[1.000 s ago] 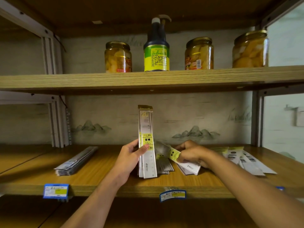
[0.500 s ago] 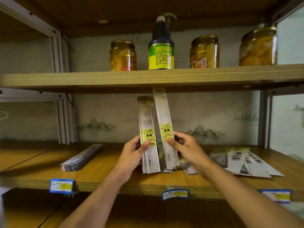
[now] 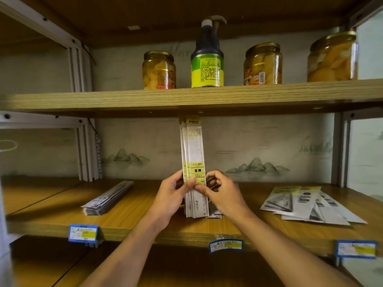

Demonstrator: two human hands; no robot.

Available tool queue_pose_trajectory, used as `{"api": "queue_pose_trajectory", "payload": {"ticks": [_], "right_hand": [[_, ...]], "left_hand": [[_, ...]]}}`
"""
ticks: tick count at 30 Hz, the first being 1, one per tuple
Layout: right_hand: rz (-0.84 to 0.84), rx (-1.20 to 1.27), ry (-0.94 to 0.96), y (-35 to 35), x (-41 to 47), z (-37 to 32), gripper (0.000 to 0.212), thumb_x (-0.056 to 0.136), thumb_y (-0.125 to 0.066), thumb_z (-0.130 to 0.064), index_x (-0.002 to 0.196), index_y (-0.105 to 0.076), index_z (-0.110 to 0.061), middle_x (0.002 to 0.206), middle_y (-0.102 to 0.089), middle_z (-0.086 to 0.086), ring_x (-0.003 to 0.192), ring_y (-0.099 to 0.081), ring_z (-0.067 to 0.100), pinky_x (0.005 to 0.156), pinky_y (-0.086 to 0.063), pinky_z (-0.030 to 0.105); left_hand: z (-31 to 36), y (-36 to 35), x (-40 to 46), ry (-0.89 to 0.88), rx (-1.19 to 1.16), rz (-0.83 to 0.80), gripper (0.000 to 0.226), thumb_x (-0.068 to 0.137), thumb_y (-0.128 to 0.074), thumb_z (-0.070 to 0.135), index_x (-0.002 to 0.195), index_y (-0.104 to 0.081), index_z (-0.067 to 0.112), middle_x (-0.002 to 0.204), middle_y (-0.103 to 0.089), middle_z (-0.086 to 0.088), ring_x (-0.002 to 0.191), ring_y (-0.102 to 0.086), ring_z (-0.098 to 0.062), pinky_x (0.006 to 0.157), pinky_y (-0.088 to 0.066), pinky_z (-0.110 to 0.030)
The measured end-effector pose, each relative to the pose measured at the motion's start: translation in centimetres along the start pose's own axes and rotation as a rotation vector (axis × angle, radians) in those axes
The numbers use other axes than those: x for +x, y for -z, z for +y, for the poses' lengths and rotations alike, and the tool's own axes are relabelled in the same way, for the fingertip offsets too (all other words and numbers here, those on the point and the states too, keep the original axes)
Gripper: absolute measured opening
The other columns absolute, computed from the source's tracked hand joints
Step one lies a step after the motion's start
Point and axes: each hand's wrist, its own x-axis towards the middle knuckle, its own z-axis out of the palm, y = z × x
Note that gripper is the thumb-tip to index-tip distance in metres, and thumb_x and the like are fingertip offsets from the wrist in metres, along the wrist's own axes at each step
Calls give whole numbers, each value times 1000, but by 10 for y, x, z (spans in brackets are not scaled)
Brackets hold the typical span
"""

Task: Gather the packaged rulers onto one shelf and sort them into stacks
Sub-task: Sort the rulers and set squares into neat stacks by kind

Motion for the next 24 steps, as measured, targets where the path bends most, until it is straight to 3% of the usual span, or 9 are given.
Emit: {"api": "queue_pose_trajectory", "payload": {"ticks": [6,17,21,24], "right_hand": [[-1,-35,36,-1,0,0,33,78,-69,-50,101,-61,-29,91,-69,-12,87,-66,2,79,-58,35],[13,-22,46,1,-1,0,28,79,-73,-43,97,-63,-25,90,-69,-12,84,-63,-1,76,-55,25],[-29,-3,63,1,-3,-4,29,79,-71,-48,100,-64,-29,93,-69,-12,89,-64,0,79,-57,29],[-51,-30,45,0,-5,-4,24,86,-67,-40,109,-63,-33,102,-66,-12,96,-62,5,83,-57,33]], "left_hand": [[2,-2,-1,5,-13,-2,31,94,-56,19,123,-61,28,113,-72,7,103,-67,-4,70,-53,-13],[3,-6,2,19,77,23,31,97,-53,21,127,-58,28,114,-71,8,107,-66,-7,82,-54,-24],[5,-3,-1,-11,118,38,31,97,-53,24,127,-56,27,113,-71,11,105,-65,-2,78,-55,-19],[5,1,-3,-10,101,68,28,97,-51,24,122,-54,36,113,-69,16,105,-64,2,75,-54,-17]]}}
